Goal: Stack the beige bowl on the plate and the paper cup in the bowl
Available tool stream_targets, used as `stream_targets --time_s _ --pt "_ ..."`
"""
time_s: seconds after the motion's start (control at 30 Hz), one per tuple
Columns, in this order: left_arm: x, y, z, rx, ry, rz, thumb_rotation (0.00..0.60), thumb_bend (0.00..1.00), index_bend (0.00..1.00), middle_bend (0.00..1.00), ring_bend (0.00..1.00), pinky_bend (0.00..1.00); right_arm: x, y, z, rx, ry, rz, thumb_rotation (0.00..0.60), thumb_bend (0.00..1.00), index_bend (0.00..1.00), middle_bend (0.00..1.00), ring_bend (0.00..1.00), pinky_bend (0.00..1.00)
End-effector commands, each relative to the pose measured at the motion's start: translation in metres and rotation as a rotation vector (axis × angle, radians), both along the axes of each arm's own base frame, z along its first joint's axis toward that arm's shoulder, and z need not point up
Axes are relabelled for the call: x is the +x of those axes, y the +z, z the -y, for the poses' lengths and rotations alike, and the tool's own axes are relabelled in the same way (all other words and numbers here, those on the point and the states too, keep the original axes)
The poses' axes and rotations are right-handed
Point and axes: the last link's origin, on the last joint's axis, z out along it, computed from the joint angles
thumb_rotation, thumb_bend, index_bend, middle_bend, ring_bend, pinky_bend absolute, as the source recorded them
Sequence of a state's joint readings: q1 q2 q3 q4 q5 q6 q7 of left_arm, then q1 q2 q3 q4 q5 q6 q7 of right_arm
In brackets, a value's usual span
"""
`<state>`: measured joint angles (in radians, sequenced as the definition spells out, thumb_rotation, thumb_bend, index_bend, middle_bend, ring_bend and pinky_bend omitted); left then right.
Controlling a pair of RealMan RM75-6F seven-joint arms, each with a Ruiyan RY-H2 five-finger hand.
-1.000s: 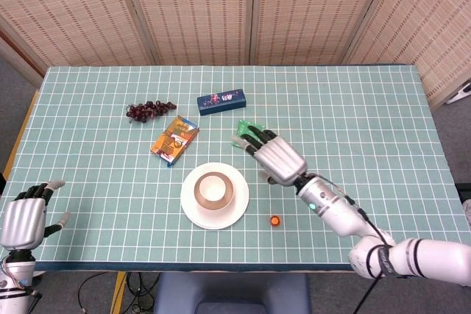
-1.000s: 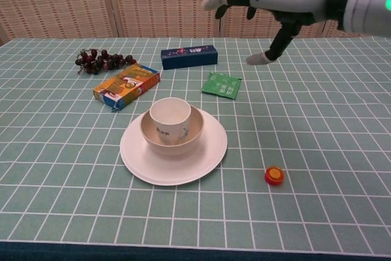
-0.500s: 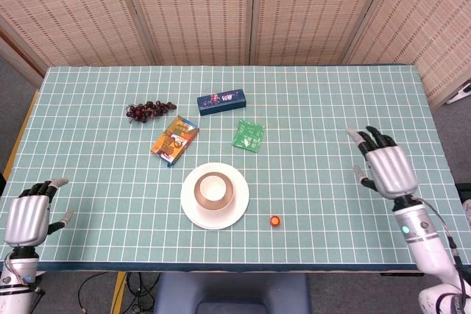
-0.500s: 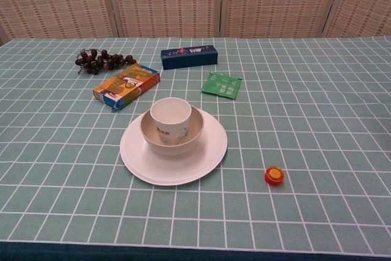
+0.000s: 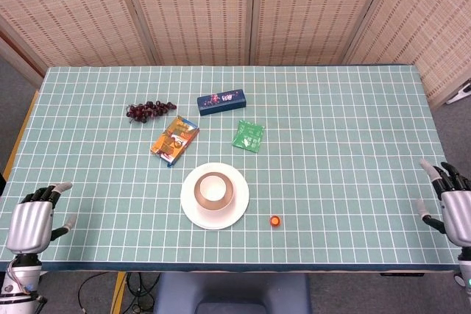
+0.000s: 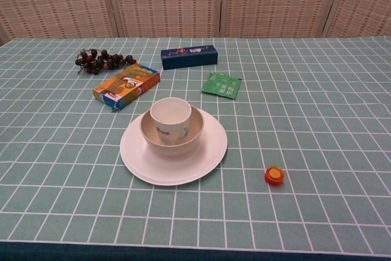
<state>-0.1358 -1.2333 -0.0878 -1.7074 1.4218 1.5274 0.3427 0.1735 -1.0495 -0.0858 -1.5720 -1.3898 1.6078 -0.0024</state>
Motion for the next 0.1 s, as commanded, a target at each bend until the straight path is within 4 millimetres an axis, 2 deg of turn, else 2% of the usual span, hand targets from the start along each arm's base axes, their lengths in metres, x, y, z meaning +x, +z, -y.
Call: stream_targets --time_s 0.03,0.1 --pt "0.0001 -0.0004 0.0008 -0.003 0.001 -0.001 0.6 0.22 0.28 0.34 0.34 0.43 -0.0024 0.0011 -0.0073 -0.008 -0.006 0.003 0.6 0.35 0.12 0.22 0.11 0.26" --pt "0.0004 -0.0004 0.0009 -0.004 0.001 -0.002 0.6 0.22 0.28 0.34 0.34 0.43 -0.0038 0.0009 -0.0093 -0.011 -0.012 0.008 0.6 0.35 0.12 0.22 0.11 0.26"
